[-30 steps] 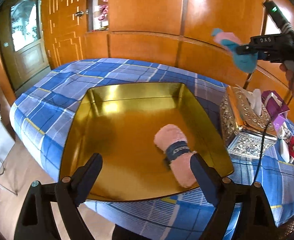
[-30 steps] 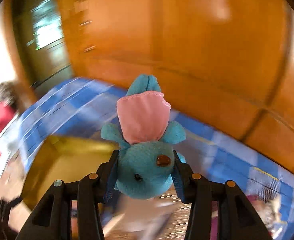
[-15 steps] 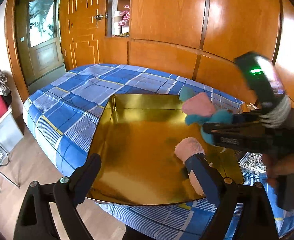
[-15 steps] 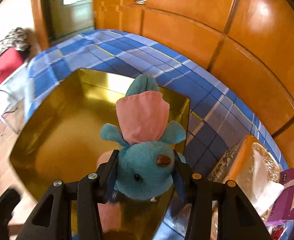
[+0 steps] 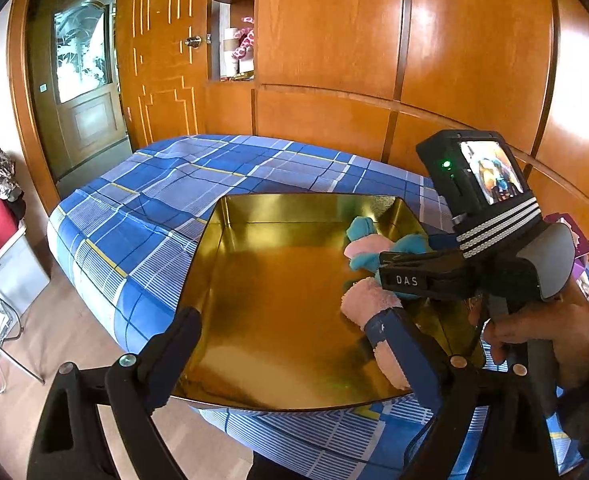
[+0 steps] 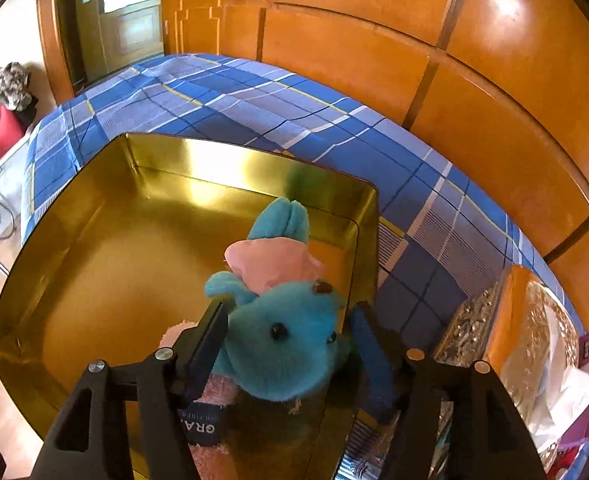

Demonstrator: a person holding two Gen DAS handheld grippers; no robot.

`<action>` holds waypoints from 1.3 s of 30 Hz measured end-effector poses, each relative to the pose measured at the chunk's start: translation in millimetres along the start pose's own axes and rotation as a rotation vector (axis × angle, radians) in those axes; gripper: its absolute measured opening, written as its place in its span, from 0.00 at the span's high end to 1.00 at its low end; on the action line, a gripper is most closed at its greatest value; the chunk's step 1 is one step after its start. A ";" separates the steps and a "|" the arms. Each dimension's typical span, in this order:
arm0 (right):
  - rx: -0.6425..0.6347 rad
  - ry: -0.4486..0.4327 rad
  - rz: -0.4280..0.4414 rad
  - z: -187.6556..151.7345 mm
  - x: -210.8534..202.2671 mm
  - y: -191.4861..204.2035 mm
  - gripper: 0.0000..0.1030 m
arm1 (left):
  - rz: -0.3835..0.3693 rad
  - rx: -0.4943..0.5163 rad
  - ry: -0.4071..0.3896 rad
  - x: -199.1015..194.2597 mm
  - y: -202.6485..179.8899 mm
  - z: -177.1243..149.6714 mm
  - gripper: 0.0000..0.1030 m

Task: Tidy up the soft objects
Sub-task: 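Carry the blue plush toy into the gold tray and release it with the right gripper, then move both tools back to the pile of soft items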

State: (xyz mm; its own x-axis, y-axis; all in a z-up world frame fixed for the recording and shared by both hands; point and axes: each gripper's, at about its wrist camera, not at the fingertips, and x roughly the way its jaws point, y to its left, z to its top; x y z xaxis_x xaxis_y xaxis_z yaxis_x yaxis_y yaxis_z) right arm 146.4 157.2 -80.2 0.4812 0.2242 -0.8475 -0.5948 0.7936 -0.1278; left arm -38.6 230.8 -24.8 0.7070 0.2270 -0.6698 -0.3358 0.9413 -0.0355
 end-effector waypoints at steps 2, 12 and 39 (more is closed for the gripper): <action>0.017 -0.012 -0.003 -1.2 -3.5 -3.0 0.37 | -0.002 0.006 0.000 -0.8 -2.7 -0.3 0.09; 0.078 -0.066 -0.014 -7.2 -26.9 -13.1 0.37 | -0.015 0.030 -0.002 -5.1 -12.6 -3.6 0.07; 0.132 -0.324 -0.201 -56.3 -125.3 -46.4 0.36 | -0.039 0.081 0.027 0.3 -32.1 -17.0 0.07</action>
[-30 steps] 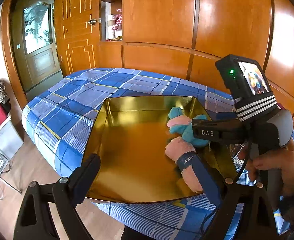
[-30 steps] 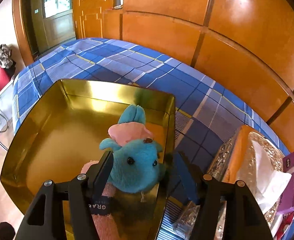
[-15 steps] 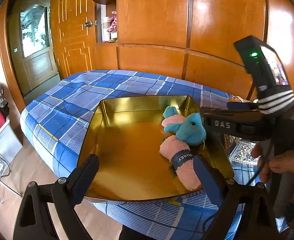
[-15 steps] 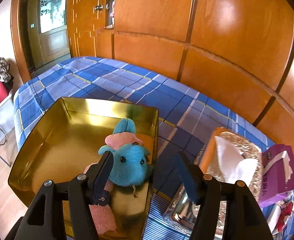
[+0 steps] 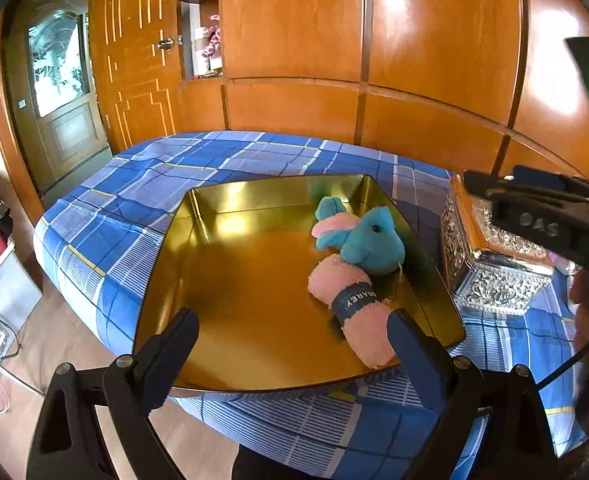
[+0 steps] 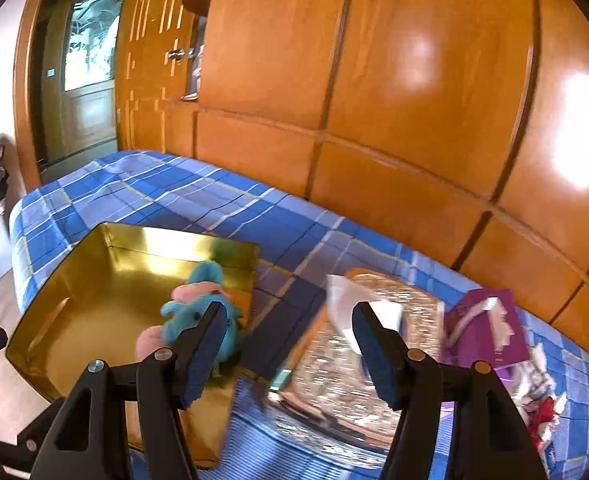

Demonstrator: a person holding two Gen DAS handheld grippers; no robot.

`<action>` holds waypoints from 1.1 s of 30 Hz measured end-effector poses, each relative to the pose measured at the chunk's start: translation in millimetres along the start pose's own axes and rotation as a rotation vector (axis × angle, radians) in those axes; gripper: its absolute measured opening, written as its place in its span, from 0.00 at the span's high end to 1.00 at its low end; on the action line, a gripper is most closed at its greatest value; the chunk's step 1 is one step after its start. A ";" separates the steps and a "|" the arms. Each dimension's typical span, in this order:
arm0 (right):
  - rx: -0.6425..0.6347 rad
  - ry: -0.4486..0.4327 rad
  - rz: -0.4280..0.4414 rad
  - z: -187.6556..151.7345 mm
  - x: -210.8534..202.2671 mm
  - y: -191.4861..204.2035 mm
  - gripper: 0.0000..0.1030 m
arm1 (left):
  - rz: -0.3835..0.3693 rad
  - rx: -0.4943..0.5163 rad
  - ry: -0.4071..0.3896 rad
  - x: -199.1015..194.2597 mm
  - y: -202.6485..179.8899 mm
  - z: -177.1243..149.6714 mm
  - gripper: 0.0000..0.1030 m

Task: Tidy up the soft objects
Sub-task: 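Move both tools back to the pile of soft items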

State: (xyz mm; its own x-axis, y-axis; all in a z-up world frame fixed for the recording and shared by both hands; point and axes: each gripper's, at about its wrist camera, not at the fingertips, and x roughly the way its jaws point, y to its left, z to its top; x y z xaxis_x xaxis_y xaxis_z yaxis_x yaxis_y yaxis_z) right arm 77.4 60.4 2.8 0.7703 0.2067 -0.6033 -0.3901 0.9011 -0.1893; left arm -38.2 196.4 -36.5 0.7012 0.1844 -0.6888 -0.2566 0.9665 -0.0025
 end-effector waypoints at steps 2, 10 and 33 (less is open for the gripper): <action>0.003 -0.018 -0.035 -2.9 -7.2 -8.4 0.36 | -0.008 0.005 0.004 1.3 -2.0 -1.0 0.07; 0.041 -0.065 -0.127 -14.2 -29.9 -47.3 0.36 | -0.033 0.043 -0.006 -3.6 -18.6 0.4 0.07; 0.207 0.030 -0.307 -77.6 -44.6 -187.3 0.36 | -0.273 0.317 -0.101 -42.8 -131.2 32.9 0.07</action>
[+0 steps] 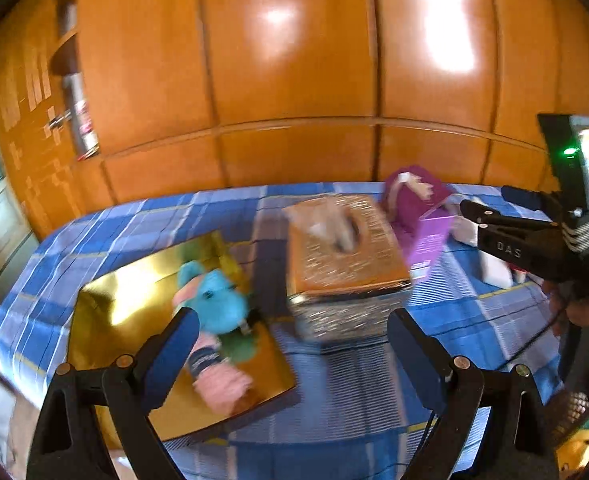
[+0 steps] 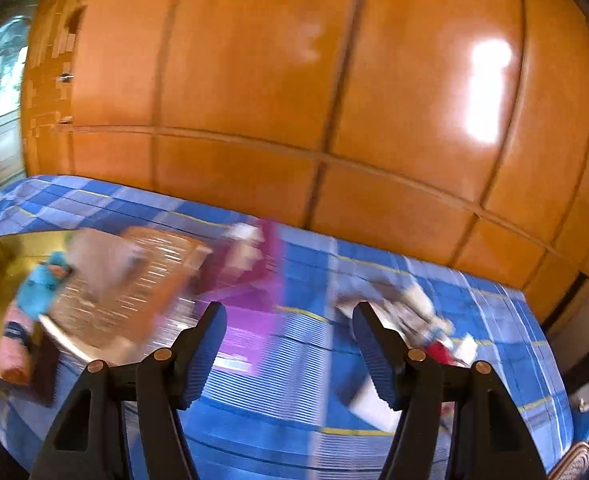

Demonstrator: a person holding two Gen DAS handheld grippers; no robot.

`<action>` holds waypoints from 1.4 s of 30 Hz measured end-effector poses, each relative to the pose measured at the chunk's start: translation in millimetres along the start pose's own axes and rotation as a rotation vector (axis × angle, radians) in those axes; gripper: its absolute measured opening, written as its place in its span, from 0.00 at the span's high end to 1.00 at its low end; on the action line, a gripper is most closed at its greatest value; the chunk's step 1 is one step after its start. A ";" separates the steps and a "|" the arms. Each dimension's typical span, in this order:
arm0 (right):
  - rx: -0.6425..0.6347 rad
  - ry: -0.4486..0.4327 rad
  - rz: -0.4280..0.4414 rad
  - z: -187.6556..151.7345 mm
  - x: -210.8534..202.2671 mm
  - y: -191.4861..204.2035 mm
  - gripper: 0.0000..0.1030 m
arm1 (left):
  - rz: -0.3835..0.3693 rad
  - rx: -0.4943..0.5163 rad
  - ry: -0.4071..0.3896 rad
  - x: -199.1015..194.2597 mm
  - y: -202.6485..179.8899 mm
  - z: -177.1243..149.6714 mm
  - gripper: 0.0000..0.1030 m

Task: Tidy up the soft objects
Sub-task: 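Move both tools back to the pile of soft items, then grasp the white sponge with the left gripper while the right grasps the red sock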

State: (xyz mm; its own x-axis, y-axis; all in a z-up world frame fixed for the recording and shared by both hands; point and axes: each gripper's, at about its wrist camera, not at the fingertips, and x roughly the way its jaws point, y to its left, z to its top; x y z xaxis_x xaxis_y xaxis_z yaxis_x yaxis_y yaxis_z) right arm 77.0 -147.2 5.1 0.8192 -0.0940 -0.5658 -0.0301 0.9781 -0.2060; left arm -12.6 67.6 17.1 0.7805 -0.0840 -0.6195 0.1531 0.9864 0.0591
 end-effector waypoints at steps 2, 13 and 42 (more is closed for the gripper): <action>0.064 0.041 -0.033 -4.9 9.1 -38.9 0.36 | -0.036 0.031 -0.007 0.7 -12.3 6.1 0.07; 0.556 0.191 -0.320 -64.5 44.8 -239.3 0.36 | -0.261 0.247 -0.018 20.4 -107.9 45.9 0.09; 0.851 0.238 -0.105 -100.2 60.2 -273.9 0.36 | -0.382 0.491 0.326 227.7 -317.2 41.2 0.26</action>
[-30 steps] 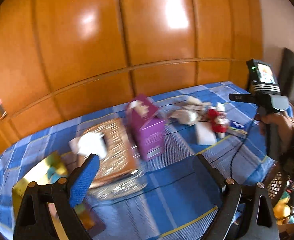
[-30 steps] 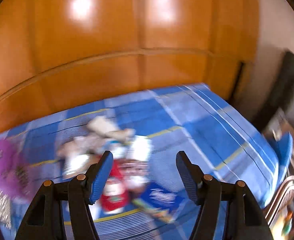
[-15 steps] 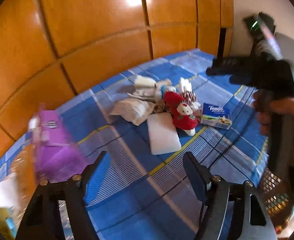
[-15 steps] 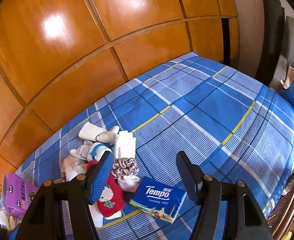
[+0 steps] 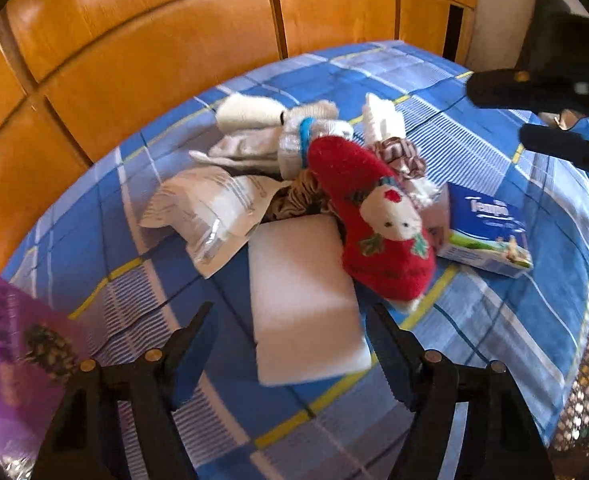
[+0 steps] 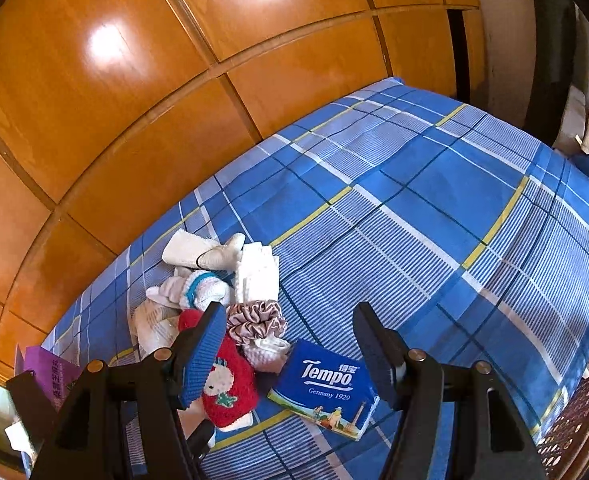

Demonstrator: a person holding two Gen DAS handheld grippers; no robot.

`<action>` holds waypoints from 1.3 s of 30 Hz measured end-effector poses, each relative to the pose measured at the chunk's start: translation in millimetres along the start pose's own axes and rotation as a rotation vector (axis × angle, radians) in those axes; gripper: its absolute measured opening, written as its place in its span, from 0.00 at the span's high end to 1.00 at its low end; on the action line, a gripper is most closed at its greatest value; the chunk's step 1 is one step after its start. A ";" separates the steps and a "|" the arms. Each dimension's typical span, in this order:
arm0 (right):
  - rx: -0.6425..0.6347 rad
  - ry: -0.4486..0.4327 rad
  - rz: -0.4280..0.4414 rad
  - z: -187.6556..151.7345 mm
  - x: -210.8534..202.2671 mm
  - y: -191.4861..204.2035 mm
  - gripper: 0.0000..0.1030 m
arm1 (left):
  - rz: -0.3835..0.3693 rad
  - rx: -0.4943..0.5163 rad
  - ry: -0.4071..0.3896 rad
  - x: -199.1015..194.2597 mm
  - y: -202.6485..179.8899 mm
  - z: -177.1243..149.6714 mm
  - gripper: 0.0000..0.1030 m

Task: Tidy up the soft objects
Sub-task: 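Grasp the white sponge with the left gripper while the right grasps the red sock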

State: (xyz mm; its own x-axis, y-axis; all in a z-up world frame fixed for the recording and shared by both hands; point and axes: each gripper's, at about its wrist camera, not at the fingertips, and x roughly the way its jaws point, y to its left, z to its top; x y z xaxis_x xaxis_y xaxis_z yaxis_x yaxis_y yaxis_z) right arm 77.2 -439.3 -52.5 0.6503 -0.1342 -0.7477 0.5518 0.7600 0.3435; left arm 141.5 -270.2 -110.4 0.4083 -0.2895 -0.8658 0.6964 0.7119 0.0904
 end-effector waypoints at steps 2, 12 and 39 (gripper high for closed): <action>-0.009 0.003 0.001 -0.6 0.9 1.6 0.36 | -0.019 -0.004 0.003 6.8 0.2 1.9 0.25; -0.168 0.082 0.060 -12.9 12.4 33.4 0.43 | -0.114 -0.120 -0.013 -13.4 31.7 -49.0 0.46; -0.455 0.435 0.054 -63.7 75.2 82.5 0.81 | -0.108 -0.192 -0.175 -104.0 49.7 -81.4 0.47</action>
State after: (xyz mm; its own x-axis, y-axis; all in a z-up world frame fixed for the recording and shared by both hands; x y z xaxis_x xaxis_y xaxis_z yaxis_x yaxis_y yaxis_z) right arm 138.3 -346.2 -116.5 0.3469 0.1101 -0.9314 0.1842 0.9658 0.1827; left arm 85.6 -152.7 -56.0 0.4449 -0.4646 -0.7656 0.6240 0.7741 -0.1071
